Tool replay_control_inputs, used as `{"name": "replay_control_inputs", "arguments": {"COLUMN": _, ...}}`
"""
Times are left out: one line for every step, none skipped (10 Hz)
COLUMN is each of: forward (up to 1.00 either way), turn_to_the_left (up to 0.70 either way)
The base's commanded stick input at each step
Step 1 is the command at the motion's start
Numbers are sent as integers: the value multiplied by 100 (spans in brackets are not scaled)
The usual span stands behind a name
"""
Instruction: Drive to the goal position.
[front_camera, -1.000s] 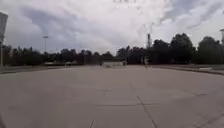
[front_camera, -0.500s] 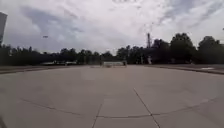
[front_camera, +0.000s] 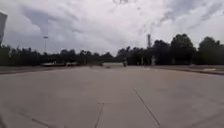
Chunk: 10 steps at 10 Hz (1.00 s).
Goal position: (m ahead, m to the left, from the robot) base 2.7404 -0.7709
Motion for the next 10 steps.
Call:
{"name": "replay_control_inputs", "arguments": {"forward": 70, "turn_to_the_left": 0}}
{"name": "replay_control_inputs", "arguments": {"forward": 70, "turn_to_the_left": 0}}
{"name": "replay_control_inputs", "arguments": {"forward": 70, "turn_to_the_left": 0}}
{"name": "replay_control_inputs", "arguments": {"forward": 70, "turn_to_the_left": 0}}
{"name": "replay_control_inputs", "arguments": {"forward": 70, "turn_to_the_left": 0}}
{"name": "replay_control_inputs", "arguments": {"forward": 70, "turn_to_the_left": 0}}
{"name": "replay_control_inputs", "arguments": {"forward": 70, "turn_to_the_left": 0}}
{"name": "replay_control_inputs", "arguments": {"forward": 70, "turn_to_the_left": 0}}
{"name": "replay_control_inputs", "arguments": {"forward": 70, "turn_to_the_left": 0}}
{"name": "replay_control_inputs", "arguments": {"forward": 70, "turn_to_the_left": 0}}
